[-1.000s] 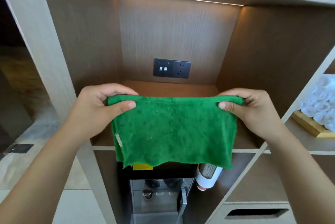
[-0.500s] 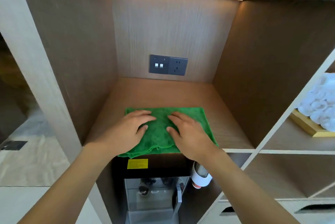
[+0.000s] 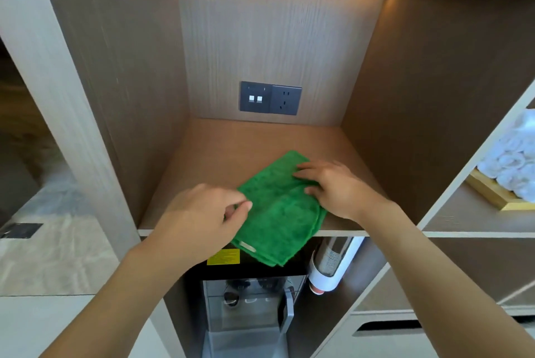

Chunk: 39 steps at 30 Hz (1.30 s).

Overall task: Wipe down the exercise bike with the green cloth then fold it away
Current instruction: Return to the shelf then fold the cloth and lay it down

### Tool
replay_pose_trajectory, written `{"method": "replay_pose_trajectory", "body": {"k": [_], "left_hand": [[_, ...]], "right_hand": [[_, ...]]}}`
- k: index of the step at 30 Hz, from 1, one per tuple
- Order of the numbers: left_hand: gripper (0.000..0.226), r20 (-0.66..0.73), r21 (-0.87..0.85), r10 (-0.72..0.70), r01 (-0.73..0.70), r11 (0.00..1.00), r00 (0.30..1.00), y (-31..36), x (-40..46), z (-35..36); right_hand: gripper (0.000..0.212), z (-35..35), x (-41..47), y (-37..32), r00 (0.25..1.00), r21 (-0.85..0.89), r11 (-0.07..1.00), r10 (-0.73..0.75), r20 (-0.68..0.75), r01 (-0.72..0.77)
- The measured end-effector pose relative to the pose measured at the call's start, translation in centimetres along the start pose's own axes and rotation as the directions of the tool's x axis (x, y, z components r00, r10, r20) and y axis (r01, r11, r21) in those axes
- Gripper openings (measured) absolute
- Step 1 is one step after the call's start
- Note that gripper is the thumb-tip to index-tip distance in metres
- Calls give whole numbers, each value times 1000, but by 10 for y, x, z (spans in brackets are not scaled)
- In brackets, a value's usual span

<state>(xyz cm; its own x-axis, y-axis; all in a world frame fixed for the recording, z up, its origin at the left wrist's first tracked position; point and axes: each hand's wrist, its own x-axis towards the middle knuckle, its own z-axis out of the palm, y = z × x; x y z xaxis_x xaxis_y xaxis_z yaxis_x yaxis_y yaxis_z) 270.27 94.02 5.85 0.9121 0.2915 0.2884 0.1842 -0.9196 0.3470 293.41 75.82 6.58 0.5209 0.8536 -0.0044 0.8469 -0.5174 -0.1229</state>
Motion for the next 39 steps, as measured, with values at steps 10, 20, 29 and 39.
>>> {"method": "replay_pose_trajectory", "body": {"k": [10,20,29,39], "left_hand": [[44,198,-94,175,-159,983,964,-9,77,45],[74,275,-7,24,-23,1000,961,5,21,36],[63,211,-67,165,-154,986,964,2,25,52],[62,-37,205,327,-313,927,944,-9,-8,81]], "right_hand": [[71,45,-12,-54,965,130,964,244,-98,-231],[73,39,-31,-17,995,190,977,-95,-8,95],[70,46,-55,-1,982,407,905,-54,-181,125],[63,76,-87,-2,957,-87,984,-170,-235,154]]}}
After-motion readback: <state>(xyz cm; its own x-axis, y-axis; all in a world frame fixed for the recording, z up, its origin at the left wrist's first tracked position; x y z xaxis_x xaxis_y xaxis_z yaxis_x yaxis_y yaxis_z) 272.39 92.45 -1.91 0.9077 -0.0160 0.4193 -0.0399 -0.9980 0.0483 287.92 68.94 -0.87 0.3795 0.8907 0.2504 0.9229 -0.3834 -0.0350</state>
